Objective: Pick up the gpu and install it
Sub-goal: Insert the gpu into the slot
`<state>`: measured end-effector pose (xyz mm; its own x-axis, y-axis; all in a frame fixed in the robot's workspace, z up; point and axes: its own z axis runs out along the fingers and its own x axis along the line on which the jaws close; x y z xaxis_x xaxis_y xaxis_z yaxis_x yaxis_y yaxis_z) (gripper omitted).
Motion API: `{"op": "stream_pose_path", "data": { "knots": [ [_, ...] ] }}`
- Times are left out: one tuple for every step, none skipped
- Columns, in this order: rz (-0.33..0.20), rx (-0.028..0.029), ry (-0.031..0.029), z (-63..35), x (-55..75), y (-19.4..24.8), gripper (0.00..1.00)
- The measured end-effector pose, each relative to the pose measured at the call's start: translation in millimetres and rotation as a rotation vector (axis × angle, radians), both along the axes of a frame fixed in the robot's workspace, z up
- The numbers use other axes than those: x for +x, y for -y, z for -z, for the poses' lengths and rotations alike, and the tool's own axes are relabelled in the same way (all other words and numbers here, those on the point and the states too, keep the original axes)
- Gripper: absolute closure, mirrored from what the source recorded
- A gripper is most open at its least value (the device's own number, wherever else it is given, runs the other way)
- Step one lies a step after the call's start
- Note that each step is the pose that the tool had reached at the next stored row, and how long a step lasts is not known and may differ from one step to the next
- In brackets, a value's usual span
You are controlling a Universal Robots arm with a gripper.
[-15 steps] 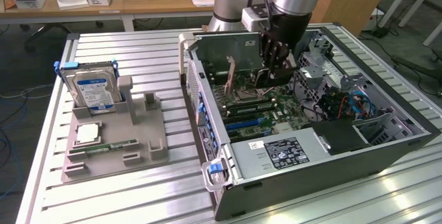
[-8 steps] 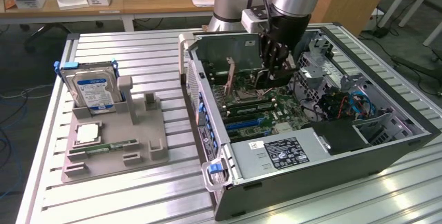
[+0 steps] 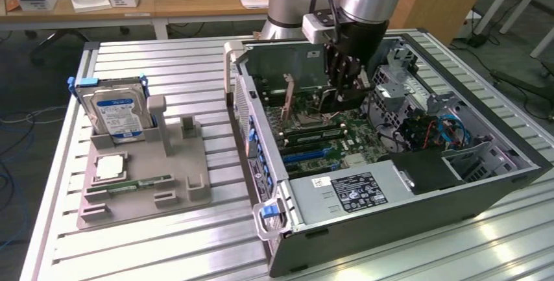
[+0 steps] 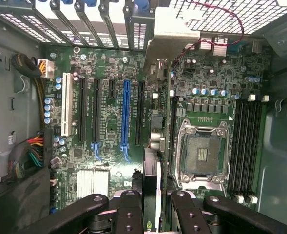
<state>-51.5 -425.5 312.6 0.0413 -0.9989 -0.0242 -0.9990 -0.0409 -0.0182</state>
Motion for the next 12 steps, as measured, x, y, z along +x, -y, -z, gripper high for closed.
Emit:
{"op": "stream_pose_path", "data": {
  "knots": [
    [0.0,0.0,0.0,0.5,0.0,0.0,0.73],
    [0.0,0.0,0.0,1.1,0.0,0.0,0.73],
    [0.0,0.0,0.0001,1.7,0.0,0.0,0.73],
    [0.0,0.0,0.0,2.3,0.0,0.0,0.73],
    [0.0,-0.0001,0.0,2.8,0.0,0.0,0.73],
    [0.0,0.0,0.0,3.4,0.1,0.0,0.73],
    [0.0,0.0,0.0001,3.9,0.1,0.0,0.73],
    [0.0,0.0,0.0001,4.3,0.1,0.0,0.73],
    [0.0,0.0,0.0001,4.9,0.1,0.0,0.73],
    [0.0,-0.0001,0.0,5.3,0.1,0.0,0.73],
    [0.0,0.0,0.0001,5.7,0.1,0.0,0.73],
    [0.0,0.0,0.0001,6.3,0.1,0.0,0.73]
  ]
}}
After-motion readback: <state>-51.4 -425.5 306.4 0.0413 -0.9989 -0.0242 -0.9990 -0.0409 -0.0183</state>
